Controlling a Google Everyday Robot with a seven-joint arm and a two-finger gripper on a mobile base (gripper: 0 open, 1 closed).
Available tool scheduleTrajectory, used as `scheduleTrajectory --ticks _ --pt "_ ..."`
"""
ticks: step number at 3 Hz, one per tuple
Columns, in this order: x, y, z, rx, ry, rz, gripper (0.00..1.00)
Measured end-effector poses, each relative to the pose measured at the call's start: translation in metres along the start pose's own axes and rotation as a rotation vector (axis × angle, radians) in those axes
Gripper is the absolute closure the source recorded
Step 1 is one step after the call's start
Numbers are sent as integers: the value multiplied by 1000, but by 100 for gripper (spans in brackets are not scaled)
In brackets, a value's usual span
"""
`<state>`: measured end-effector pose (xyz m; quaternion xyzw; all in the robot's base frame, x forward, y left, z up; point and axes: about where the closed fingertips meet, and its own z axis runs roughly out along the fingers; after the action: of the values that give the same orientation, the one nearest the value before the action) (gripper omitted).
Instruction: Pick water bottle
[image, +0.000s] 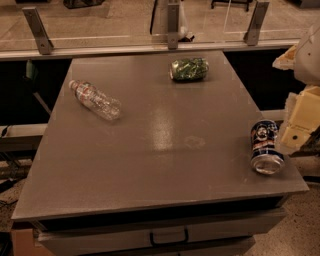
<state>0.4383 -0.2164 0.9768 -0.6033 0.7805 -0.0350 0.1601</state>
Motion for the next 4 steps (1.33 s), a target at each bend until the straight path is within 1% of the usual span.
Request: scheduleTrajectory --ticks 1,2,3,4 --pt "-1 0 0 0 -5 -3 0" --pt "-41 -9 29 -32 -72 -25 0" --pt "-100 -22 70 -78 -137 -63 0" --pt "-175 -31 93 -117 -203 -94 0"
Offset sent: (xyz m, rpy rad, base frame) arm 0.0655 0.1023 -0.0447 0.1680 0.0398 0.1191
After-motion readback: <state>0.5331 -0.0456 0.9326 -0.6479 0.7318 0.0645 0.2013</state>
